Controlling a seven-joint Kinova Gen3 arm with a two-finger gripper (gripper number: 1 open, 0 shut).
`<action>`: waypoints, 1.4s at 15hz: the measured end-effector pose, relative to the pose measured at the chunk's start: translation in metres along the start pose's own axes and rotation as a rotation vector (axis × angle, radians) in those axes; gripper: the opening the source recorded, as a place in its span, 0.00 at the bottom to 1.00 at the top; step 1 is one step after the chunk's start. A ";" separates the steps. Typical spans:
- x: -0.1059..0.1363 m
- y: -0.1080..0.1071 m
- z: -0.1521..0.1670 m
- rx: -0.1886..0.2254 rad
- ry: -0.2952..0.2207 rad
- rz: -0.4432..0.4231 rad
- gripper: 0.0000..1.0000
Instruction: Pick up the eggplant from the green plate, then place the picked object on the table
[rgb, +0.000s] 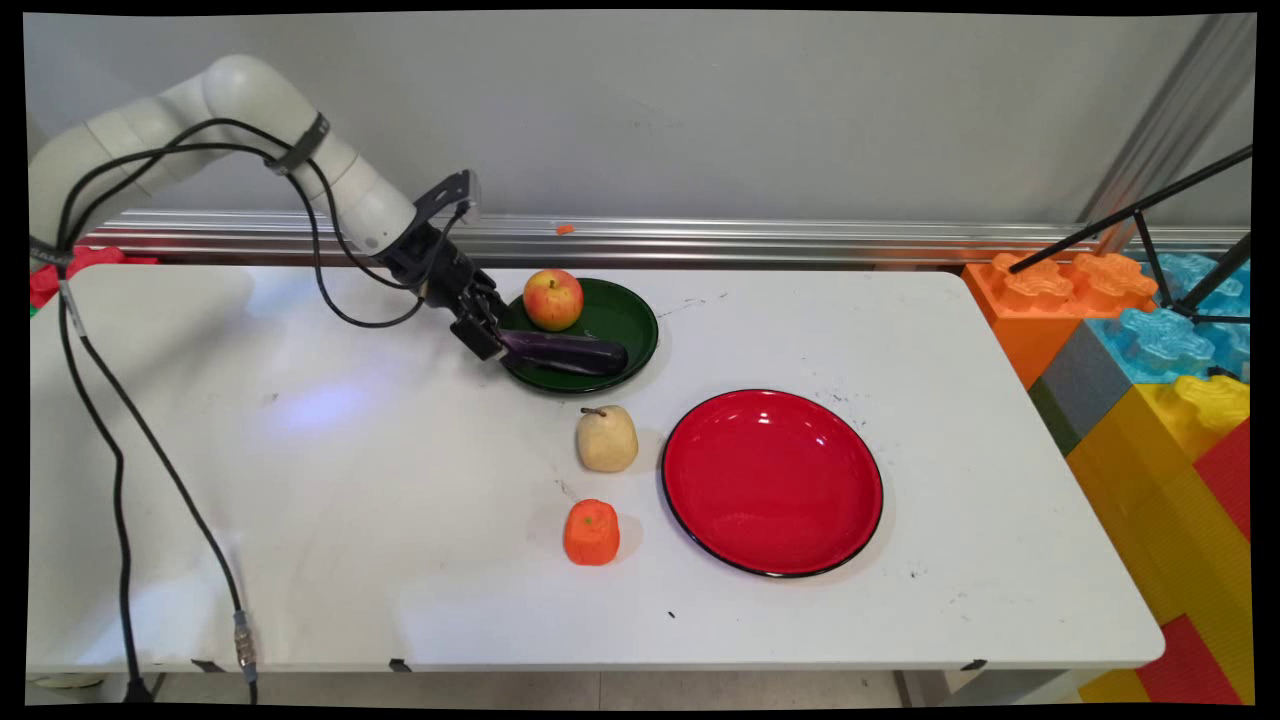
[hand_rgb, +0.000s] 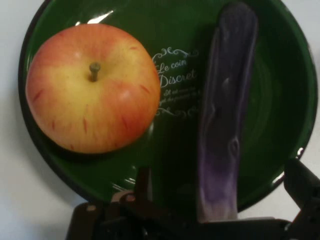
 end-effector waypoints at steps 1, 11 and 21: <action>0.001 -0.001 0.002 0.001 -0.002 0.001 1.00; 0.004 -0.002 0.014 -0.002 -0.020 0.021 0.00; 0.026 0.022 -0.034 -0.029 0.073 -0.039 0.00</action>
